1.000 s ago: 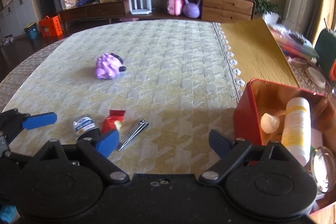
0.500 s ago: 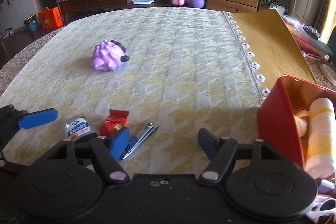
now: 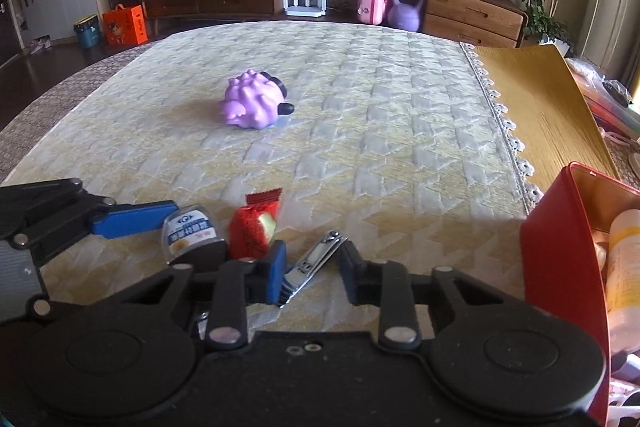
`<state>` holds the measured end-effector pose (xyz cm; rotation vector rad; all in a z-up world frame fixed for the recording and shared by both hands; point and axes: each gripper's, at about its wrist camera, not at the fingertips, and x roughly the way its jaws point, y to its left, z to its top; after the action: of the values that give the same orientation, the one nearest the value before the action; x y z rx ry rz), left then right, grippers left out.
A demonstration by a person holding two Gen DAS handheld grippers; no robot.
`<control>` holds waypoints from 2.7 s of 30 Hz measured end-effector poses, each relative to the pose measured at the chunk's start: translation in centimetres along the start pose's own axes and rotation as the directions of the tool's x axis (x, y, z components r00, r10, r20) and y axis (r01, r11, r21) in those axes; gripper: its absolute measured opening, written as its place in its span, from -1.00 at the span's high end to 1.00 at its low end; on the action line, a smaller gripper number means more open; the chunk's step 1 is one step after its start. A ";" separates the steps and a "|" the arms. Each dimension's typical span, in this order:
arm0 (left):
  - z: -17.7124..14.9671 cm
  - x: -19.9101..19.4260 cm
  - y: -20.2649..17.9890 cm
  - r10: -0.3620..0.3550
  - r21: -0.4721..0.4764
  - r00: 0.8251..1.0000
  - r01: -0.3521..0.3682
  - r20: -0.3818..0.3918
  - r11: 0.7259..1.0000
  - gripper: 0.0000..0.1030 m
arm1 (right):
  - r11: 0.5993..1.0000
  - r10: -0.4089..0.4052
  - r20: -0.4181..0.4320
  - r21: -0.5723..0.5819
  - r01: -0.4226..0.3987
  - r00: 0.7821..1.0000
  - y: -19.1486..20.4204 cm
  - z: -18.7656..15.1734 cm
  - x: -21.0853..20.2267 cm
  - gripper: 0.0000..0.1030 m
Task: Organize rigid objects
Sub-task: 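Grasp the silver nail clipper with the right gripper while the left grasps the small white bottle, then carry the nail clipper and small bottle over the red box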
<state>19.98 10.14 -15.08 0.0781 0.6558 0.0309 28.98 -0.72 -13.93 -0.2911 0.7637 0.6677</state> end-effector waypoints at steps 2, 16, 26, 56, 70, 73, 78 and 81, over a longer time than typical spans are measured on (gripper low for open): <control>0.1 0.0 0.0 -0.003 -0.005 1.000 0.003 -0.004 1.000 -0.05 | 1.000 0.012 0.002 0.008 -0.012 1.000 -0.3 -0.1 -0.1 0.55; 0.1 -1.2 -0.1 -0.003 -0.061 0.999 0.001 -0.033 0.998 -0.05 | 0.998 0.050 0.053 0.046 -0.053 0.997 -1.5 -1.4 -3.3 0.80; 1.6 -4.5 -1.5 -0.027 -0.091 0.999 0.025 -0.026 0.996 -0.05 | 0.992 0.079 0.109 0.092 -0.089 0.991 -3.3 -1.9 -8.7 0.80; 8.8 -9.3 -15.5 -0.185 0.066 0.982 0.182 0.043 0.981 -0.05 | 0.971 -0.074 0.248 0.240 0.013 0.966 -15.3 -6.4 -19.9 0.79; 10.6 -5.1 -21.6 -0.200 0.132 0.979 0.204 -0.045 0.970 -0.05 | 0.946 -0.124 0.227 0.321 0.046 0.966 -21.4 -8.3 -19.1 0.79; 11.1 -3.5 -22.4 -0.191 0.126 0.979 0.200 -0.078 0.972 -0.05 | 0.945 -0.124 0.218 0.323 0.049 0.968 -22.1 -8.4 -18.3 0.79; 11.8 -0.9 -22.8 -0.178 0.089 0.976 0.190 -0.128 0.978 -0.05 | 0.940 -0.125 0.193 0.338 0.054 0.973 -23.1 -8.4 -16.6 0.79; 12.0 0.3 -22.9 -0.176 0.072 0.972 0.189 -0.154 0.979 -0.05 | 0.936 -0.124 0.180 0.347 0.055 0.976 -23.5 -8.4 -15.6 0.79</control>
<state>27.64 -13.43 -7.67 0.0993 0.8092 -0.1713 31.50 -29.55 -8.34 0.0584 0.6551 0.4592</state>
